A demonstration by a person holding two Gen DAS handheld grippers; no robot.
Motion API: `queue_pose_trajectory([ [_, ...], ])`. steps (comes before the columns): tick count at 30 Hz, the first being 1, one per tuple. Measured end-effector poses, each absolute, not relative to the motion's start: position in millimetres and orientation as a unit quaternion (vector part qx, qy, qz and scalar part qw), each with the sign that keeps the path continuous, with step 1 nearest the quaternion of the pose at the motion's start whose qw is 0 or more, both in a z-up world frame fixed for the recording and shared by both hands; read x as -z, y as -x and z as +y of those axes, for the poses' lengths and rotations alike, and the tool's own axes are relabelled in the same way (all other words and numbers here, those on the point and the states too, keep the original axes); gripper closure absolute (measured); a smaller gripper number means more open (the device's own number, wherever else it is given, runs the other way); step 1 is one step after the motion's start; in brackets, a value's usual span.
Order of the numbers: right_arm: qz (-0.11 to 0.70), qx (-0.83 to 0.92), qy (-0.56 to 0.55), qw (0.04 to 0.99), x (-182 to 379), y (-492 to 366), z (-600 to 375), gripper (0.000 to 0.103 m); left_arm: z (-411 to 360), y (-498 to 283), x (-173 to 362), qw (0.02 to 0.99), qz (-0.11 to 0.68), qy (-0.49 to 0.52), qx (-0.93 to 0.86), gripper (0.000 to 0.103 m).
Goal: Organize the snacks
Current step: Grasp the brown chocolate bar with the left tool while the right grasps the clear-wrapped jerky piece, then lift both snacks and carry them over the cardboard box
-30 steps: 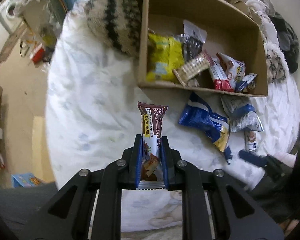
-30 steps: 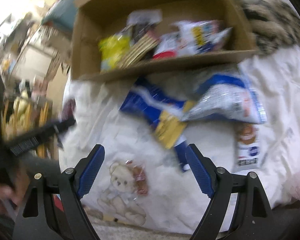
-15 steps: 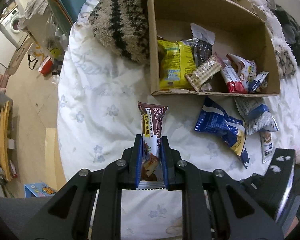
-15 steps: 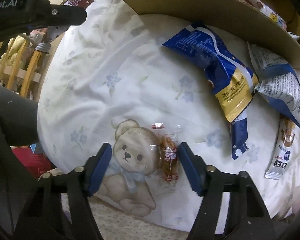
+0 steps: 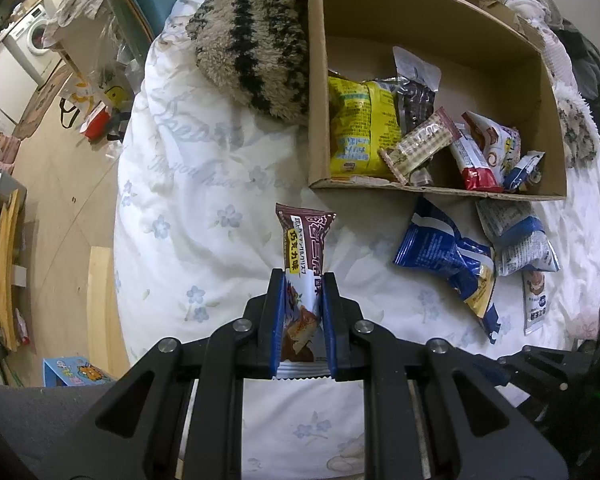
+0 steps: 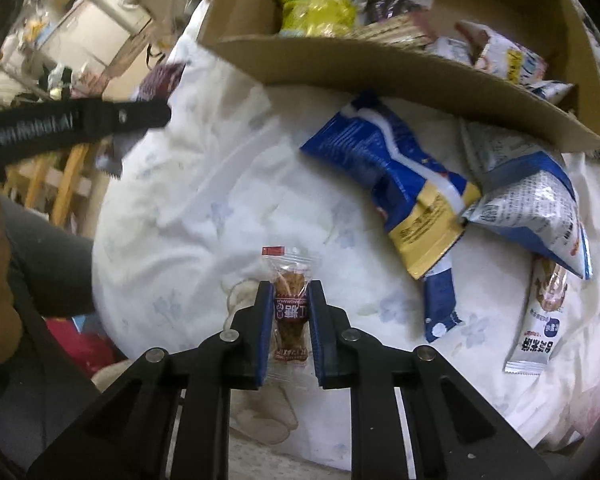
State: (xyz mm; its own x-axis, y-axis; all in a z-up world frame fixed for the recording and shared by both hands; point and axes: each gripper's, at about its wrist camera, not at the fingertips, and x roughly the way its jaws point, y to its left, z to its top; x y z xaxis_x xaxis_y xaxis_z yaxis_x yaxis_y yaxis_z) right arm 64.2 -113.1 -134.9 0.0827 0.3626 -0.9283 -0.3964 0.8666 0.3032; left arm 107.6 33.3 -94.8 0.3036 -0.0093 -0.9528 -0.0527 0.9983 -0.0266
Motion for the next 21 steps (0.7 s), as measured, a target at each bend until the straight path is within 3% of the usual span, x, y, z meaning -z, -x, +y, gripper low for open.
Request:
queue_pose_trajectory([
  [21, 0.562, -0.262, -0.055, 0.783, 95, -75, -138, 0.085, 30, -100, 89, 0.820, 0.573, 0.007, -0.017, 0.089],
])
